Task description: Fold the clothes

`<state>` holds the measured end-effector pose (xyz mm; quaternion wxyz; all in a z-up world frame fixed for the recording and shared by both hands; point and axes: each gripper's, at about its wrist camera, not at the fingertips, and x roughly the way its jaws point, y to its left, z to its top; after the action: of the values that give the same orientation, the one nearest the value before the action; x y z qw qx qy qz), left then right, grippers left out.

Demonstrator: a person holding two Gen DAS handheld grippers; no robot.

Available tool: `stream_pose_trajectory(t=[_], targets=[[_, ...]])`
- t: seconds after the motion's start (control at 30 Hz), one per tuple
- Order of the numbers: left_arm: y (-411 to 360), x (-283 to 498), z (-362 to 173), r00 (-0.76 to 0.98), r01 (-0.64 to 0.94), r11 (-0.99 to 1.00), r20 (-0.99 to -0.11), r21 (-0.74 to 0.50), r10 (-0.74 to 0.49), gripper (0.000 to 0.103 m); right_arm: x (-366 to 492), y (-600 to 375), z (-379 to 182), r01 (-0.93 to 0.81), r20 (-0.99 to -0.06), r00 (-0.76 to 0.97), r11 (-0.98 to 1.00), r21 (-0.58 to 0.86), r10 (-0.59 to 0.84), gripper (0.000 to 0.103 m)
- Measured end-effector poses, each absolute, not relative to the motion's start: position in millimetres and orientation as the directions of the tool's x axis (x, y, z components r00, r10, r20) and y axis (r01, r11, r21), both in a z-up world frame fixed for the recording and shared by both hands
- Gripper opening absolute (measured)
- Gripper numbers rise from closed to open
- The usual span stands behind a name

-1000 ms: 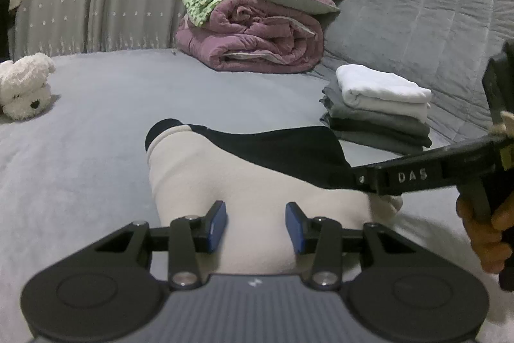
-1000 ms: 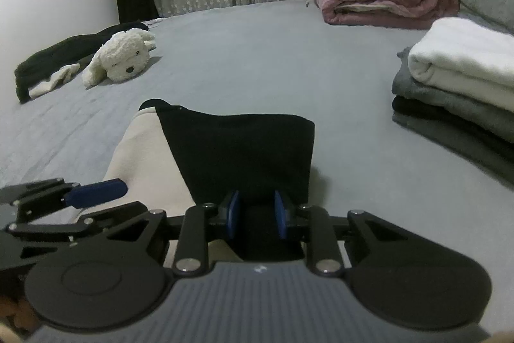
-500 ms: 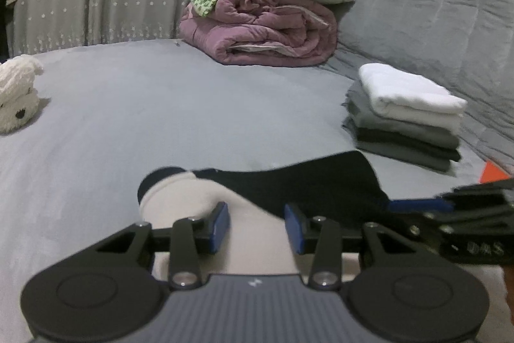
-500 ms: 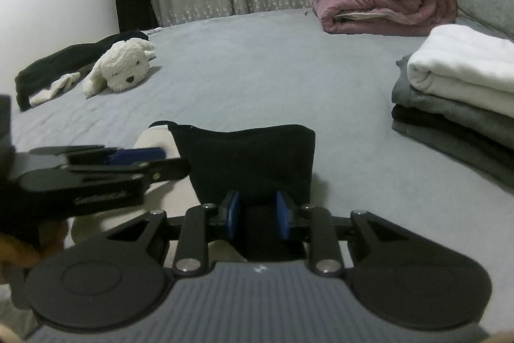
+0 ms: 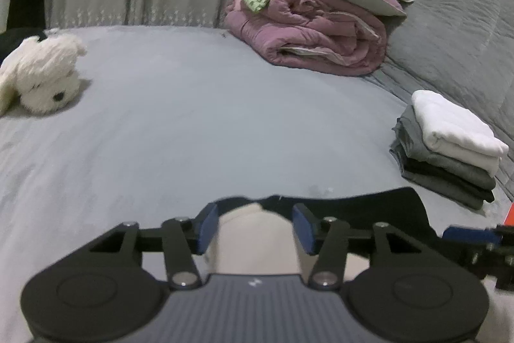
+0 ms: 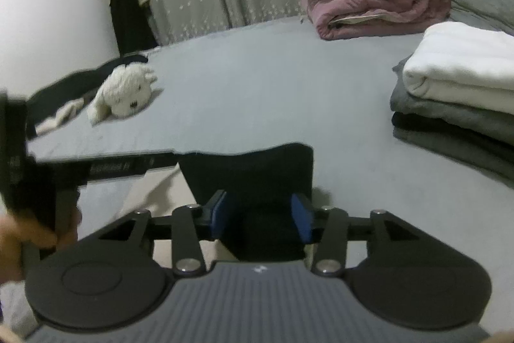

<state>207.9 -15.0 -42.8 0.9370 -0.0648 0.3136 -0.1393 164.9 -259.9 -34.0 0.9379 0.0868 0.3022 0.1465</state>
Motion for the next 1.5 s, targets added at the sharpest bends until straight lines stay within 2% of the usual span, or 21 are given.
stream_pose_trajectory(t=[0.33,0.5,0.77,1.07,1.13,1.23,1.33,1.5], targets=[[-6.0,191.5,-57.0,0.689,0.167,0.924,-0.63,-0.343,-0.358,0.076,172.4,-279.2,-40.3,-0.129,-0.58,0.738,0.917,0.379,0.343,0.061],[5.3,189.2,-65.6,0.656,0.117,0.882,-0.632,-0.456,-0.413,0.078,177.1,-294.0,-50.9,-0.061,-0.599,0.699,0.867,0.495,0.391,0.063],[7.5,188.5,-68.9,0.613,0.102,0.839,-0.631,-0.534,-0.476,0.085,181.7,-316.6,-77.7,0.086,-0.576,0.639,0.697,0.712,0.509,0.071],[2.3,187.9,-81.5,0.578,0.078,0.75,-0.584,-0.656,-0.571,0.085,180.0,-316.8,-80.7,0.096,-0.544,0.643,0.648,0.756,0.54,0.072],[1.5,185.2,-83.6,0.599,0.067,0.74,-0.566,-0.669,-0.566,0.082,179.8,-313.8,-79.9,0.087,-0.548,0.641,0.658,0.748,0.538,0.065],[-1.7,179.8,-83.4,0.636,0.053,0.765,-0.569,-0.641,-0.521,0.062,178.5,-314.8,-81.3,0.087,-0.537,0.643,0.644,0.76,0.547,0.056],[-4.8,177.6,-79.6,0.667,0.047,0.777,-0.559,-0.628,-0.492,0.051,176.5,-318.1,-81.7,0.093,-0.522,0.651,0.624,0.776,0.552,0.052],[-16.4,179.8,-60.1,0.716,0.05,0.801,-0.537,-0.597,-0.445,0.044,173.4,-319.1,-68.1,0.064,-0.484,0.683,0.615,0.786,0.547,0.049]])
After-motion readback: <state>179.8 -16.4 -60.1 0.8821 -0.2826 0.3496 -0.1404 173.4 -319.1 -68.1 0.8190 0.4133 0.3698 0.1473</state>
